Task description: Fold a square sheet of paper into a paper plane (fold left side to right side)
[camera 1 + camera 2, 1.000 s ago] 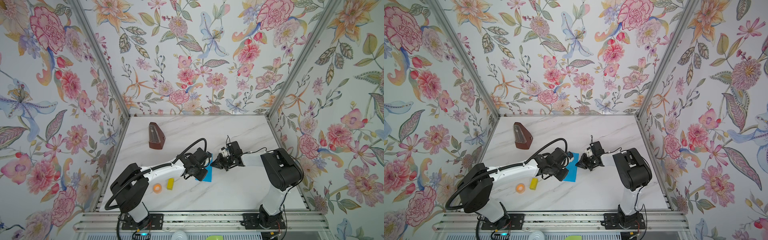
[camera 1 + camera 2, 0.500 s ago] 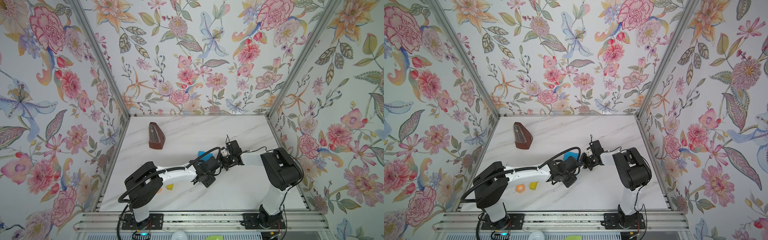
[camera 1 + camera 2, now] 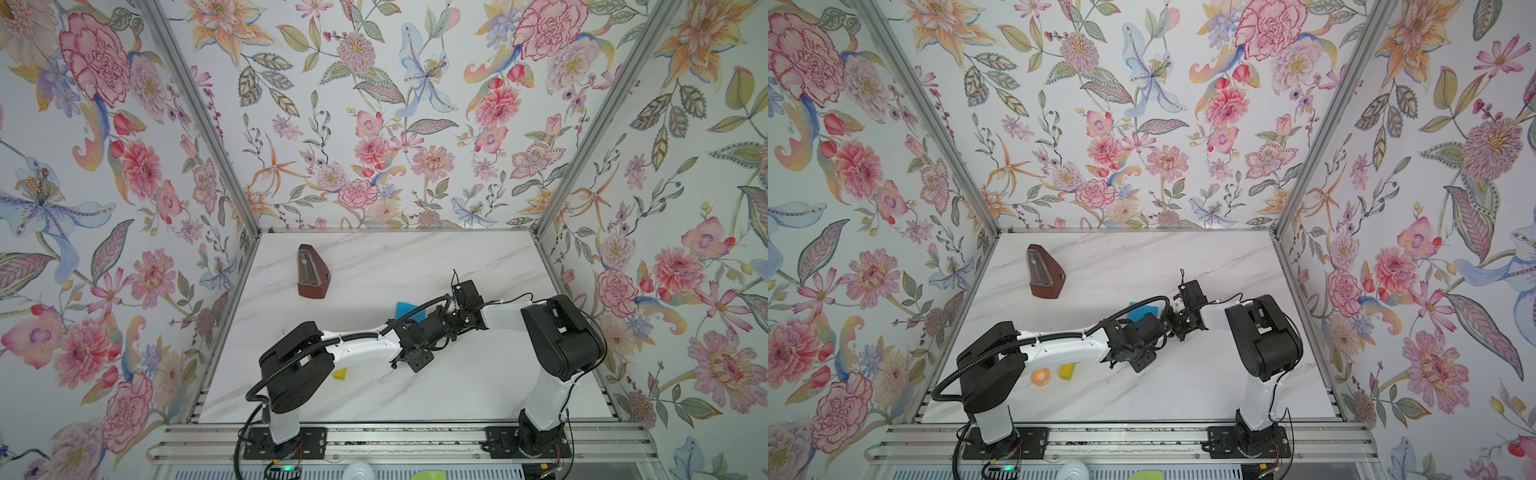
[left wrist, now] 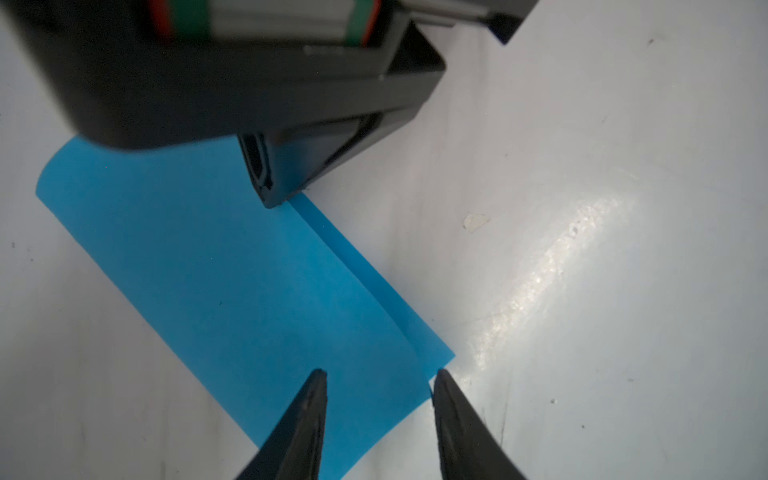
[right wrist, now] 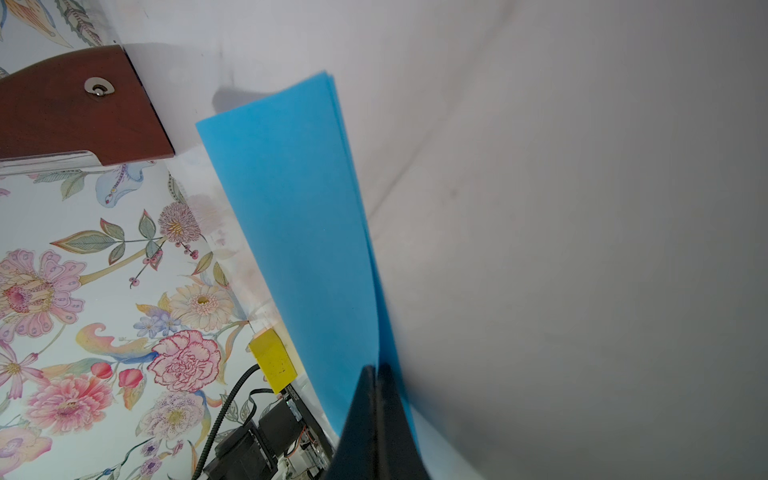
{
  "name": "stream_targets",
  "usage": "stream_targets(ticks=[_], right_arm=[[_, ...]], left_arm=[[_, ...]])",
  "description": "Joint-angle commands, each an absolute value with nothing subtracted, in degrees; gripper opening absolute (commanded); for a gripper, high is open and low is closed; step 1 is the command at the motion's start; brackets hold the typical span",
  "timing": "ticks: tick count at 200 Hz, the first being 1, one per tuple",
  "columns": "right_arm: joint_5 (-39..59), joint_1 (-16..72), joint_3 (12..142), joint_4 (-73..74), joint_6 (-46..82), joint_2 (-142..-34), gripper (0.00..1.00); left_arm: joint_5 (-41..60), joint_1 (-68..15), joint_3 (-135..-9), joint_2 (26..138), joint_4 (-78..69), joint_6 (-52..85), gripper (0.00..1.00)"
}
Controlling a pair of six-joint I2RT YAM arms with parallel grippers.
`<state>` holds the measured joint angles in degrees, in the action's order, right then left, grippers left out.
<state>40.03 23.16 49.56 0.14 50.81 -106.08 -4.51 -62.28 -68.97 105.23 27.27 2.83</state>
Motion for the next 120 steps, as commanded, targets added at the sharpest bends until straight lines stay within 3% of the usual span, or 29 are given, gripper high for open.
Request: stream_targets(ticks=[1, 59, 120], right_arm=[[34.3, 23.5, 48.5, -7.8, 49.9, -109.0, 0.0], [34.4, 23.5, 48.8, -8.0, 49.7, -109.3, 0.0], [34.4, 23.5, 48.8, -7.9, 49.7, -109.3, 0.0]], left_arm=[[-6.3, -62.8, -70.5, 104.7, 29.9, 1.7, 0.4], [-2.6, -62.9, -71.0, 105.3, 29.0, 2.5, 0.38], [-4.0, -64.0, -72.1, 107.5, 28.4, 4.2, 0.49]])
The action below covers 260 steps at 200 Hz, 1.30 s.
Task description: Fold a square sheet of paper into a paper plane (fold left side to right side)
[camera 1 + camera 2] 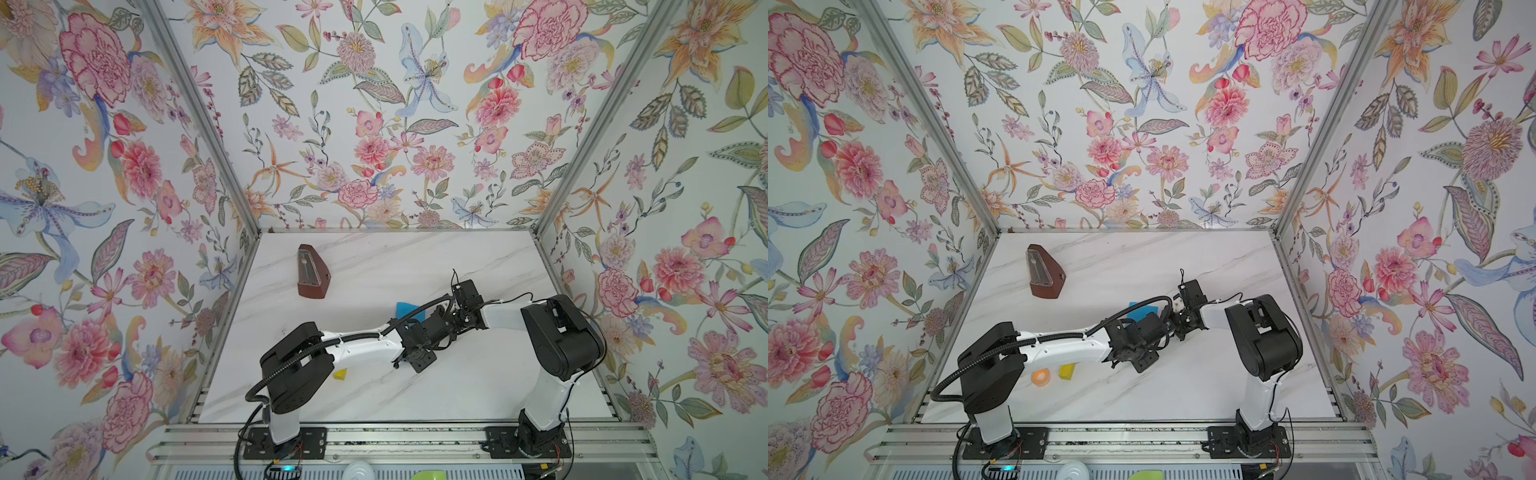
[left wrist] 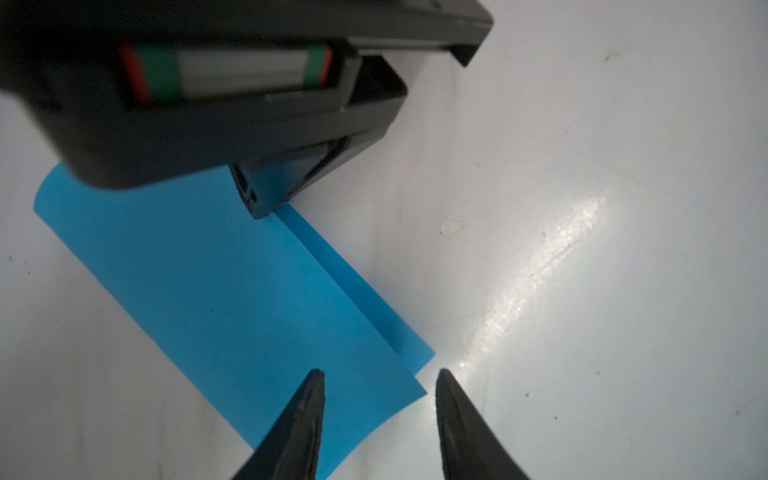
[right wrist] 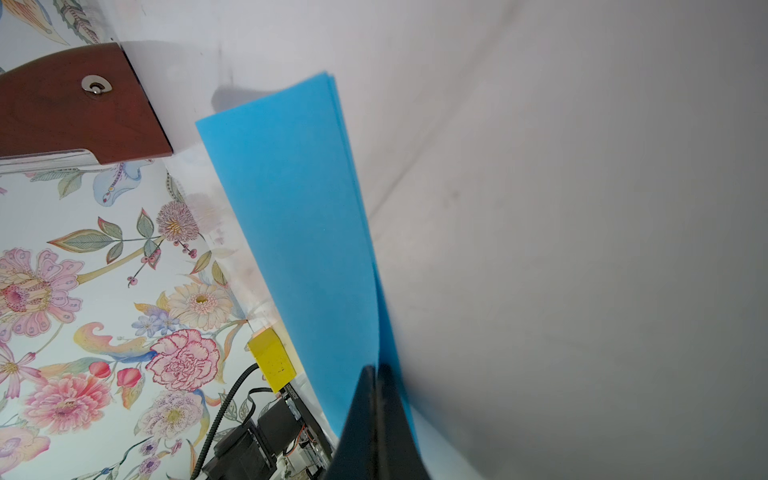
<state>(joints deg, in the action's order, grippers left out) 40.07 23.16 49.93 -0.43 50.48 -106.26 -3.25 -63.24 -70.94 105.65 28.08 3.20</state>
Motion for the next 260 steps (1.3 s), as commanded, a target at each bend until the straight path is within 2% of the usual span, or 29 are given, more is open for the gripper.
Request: stream_targets(ticks=[1, 53, 66, 102, 139, 168, 186, 208, 260], right_arm=[[34.4, 23.5, 48.8, -7.9, 49.7, -109.3, 0.0], [34.3, 23.4, 48.7, -8.0, 49.7, -109.6, 0.0], [34.3, 23.4, 48.9, -8.0, 49.7, -109.5, 0.0], [34.4, 23.4, 48.7, -8.0, 49.7, -109.6, 0.0], [34.3, 23.4, 48.8, -8.0, 49.7, -109.7, 0.0], [34.3, 23.4, 48.8, -8.0, 49.6, -109.8, 0.0], [34.3, 23.4, 48.8, -8.0, 49.6, -109.8, 0.0], [34.4, 23.4, 48.8, -8.0, 49.4, -109.9, 0.0], [34.3, 23.4, 48.9, -8.0, 49.4, -110.0, 0.0]], left_arm=[[-4.0, -64.0, -72.0, 107.5, 28.4, 4.2, 0.49], [-6.8, -64.3, -72.3, 108.8, 30.1, 4.1, 0.51], [-7.5, -64.2, -72.4, 108.6, 30.6, 3.8, 0.49], [-7.4, -64.2, -72.7, 107.9, 31.6, 3.3, 0.27], [-6.6, -64.2, -72.7, 106.6, 31.5, 3.3, 0.18], [-5.8, -64.2, -72.8, 106.2, 31.4, 3.1, 0.07], [-5.5, -64.2, -72.9, 106.4, 31.5, 3.2, 0.07], [-5.5, -64.2, -73.2, 106.4, 31.7, 3.4, 0.13], [-6.1, -64.2, -73.0, 105.5, 31.3, 3.9, 0.13]])
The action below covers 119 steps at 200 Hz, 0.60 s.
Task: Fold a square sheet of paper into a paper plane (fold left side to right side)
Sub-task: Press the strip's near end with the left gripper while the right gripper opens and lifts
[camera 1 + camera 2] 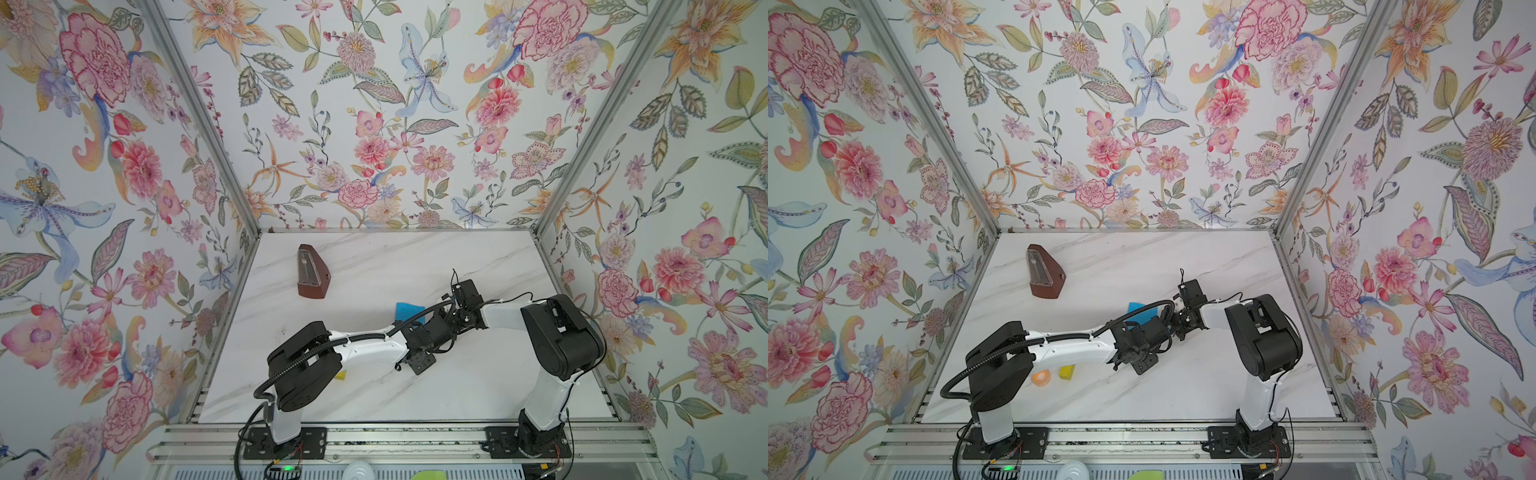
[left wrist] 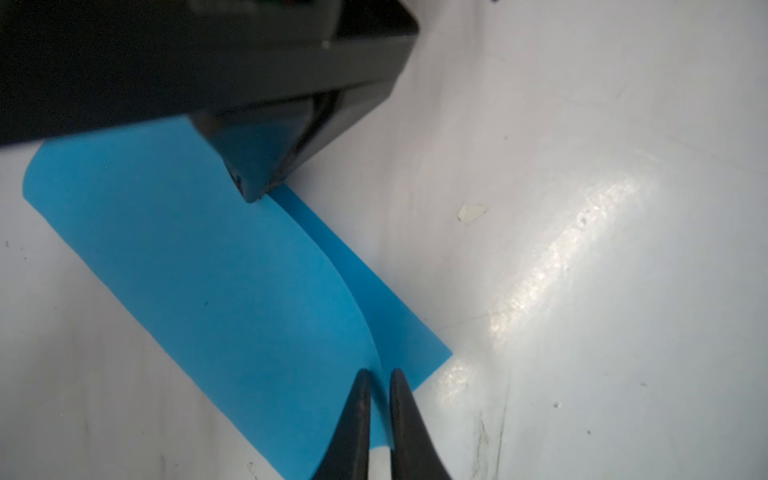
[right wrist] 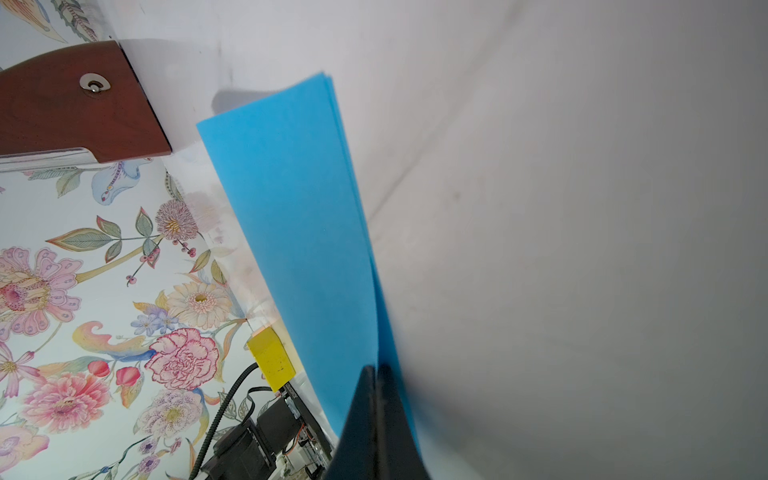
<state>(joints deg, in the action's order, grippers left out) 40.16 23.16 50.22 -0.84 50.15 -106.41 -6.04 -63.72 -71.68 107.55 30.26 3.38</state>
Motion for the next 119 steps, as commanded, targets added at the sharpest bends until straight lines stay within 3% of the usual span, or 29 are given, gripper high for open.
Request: stream_targets(ticks=[1, 119], right_arm=[[34.4, 23.4, 48.9, -8.0, 49.4, -110.0, 0.0], [34.5, 23.4, 49.2, -8.1, 49.1, -110.2, 0.0]], left_arm=[[-6.1, -64.2, -73.0, 105.5, 31.3, 3.9, 0.13], [-6.2, -63.7, -72.9, 105.2, 30.6, 4.6, 0.14]])
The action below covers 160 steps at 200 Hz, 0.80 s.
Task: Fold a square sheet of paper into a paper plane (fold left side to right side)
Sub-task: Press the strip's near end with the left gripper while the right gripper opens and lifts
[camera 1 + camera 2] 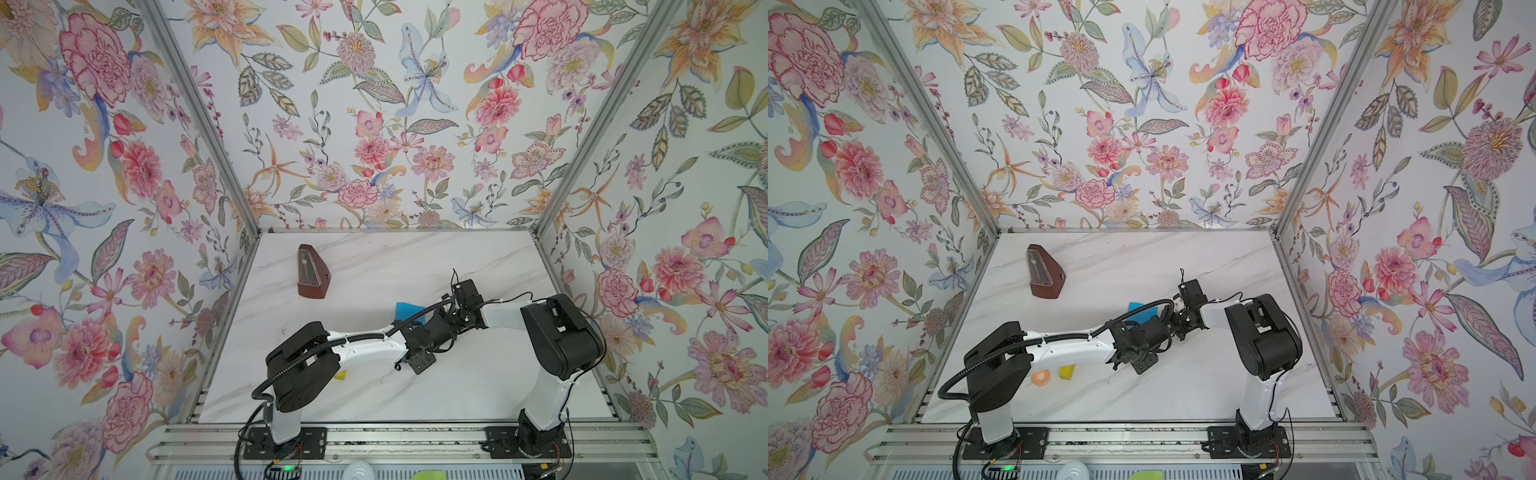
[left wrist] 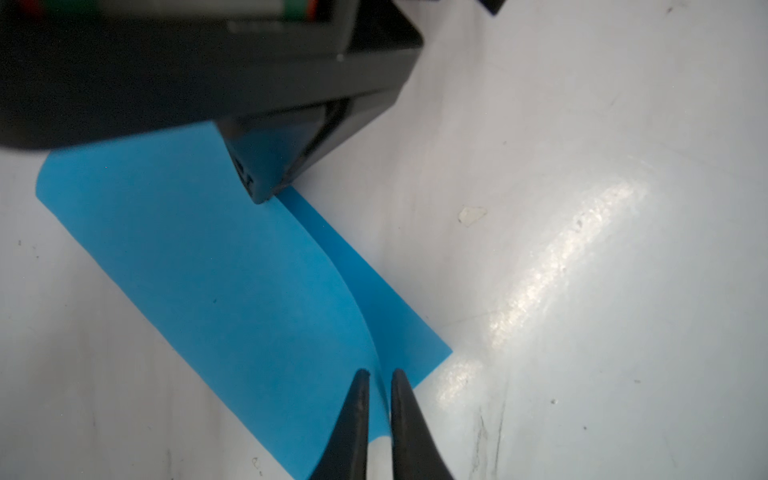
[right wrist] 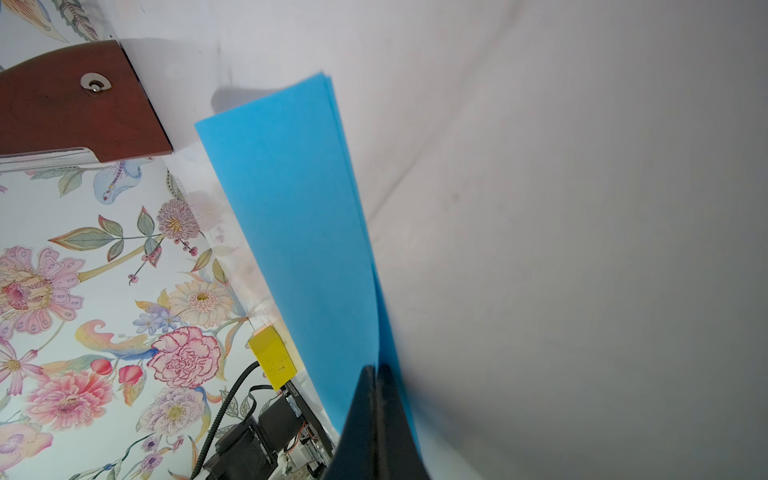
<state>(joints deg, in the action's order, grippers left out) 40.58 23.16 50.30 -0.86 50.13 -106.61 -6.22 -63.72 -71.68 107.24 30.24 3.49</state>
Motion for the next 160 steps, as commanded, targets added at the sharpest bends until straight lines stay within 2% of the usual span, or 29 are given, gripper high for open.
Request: stream_targets(ticks=[1, 64, 96, 160], right_arm=[[34.5, 23.4, 49.2, -8.1, 49.1, -110.2, 0.0], [34.3, 23.8, 51.7, -11.0, 45.8, -108.4, 0.0], [30.8, 23.6, 55.9, -20.2, 40.4, -103.1, 0.27], [27.7, 19.0, 54.9, -28.0, 36.5, -91.2, 0.42]], left_arm=[[-6.1, -63.7, -72.9, 105.2, 30.6, 4.6, 0.14], [0.0, -62.0, -70.9, 104.6, 27.6, 6.9, 0.0], [5.6, -59.1, -69.1, 103.7, 23.0, 12.6, 0.0], [14.8, -55.4, -67.4, 104.6, 11.7, 23.1, 0.0]])
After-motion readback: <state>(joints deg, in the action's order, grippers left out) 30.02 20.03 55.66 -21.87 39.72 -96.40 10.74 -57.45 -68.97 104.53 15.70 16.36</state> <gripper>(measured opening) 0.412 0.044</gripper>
